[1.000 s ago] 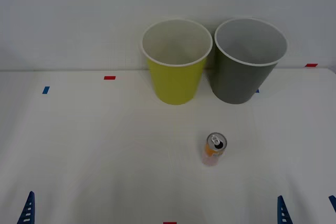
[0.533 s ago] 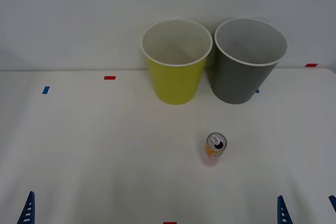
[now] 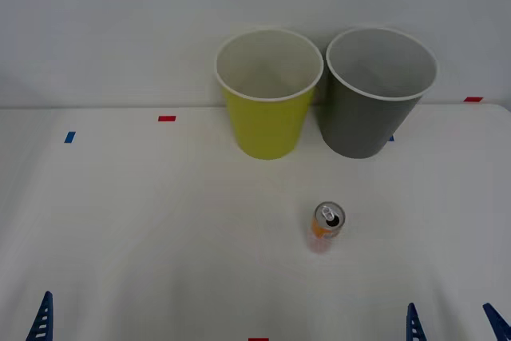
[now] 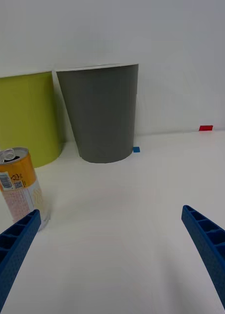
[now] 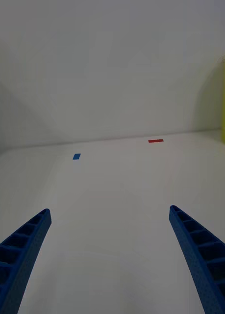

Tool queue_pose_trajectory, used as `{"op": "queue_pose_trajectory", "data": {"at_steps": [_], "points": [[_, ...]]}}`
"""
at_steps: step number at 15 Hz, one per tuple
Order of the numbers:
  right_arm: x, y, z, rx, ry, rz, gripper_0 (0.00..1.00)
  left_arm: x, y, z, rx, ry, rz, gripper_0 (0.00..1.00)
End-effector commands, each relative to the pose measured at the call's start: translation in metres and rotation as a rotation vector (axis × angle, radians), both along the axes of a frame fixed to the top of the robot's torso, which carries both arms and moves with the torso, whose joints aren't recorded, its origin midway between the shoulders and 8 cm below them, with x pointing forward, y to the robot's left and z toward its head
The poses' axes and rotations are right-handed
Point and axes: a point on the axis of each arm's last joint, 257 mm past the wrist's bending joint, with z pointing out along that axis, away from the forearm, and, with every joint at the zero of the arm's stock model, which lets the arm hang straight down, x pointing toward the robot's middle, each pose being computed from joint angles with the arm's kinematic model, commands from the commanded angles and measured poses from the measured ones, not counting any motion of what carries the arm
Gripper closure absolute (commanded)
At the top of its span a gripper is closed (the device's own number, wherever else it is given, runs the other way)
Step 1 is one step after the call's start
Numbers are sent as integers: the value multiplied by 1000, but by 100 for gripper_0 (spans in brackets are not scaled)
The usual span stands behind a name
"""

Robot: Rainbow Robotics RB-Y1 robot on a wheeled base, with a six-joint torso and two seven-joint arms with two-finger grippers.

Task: Put cans in the gray bin and PET bottles in the light green bin.

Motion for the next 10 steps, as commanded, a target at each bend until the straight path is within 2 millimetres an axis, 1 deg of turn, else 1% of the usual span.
{"op": "queue_pose_trajectory", "data": {"at_steps": [1, 3, 4, 6, 7, 9, 10], "points": [[-6, 13, -5, -14, -9, 23, 0, 0, 0, 0, 0, 0, 0, 18], [-11, 24, -8, -42, -35, 59, 0, 0, 0, 0, 0, 0, 0, 18], [-12, 30, -10, -117, -50, 76, 0, 0, 0, 0, 0, 0, 0, 18], [-7, 40, -10, -160, -65, 94, 0, 0, 0, 0, 0, 0, 0, 18], [-3, 46, -14, -174, -65, 101, 0, 0, 0, 0, 0, 0, 0, 18], [9, 54, -22, -150, -71, 100, 0, 0, 0, 0, 0, 0, 0, 18], [19, 59, -27, -144, -77, 97, 0, 0, 0, 0, 0, 0, 0, 18]]}}
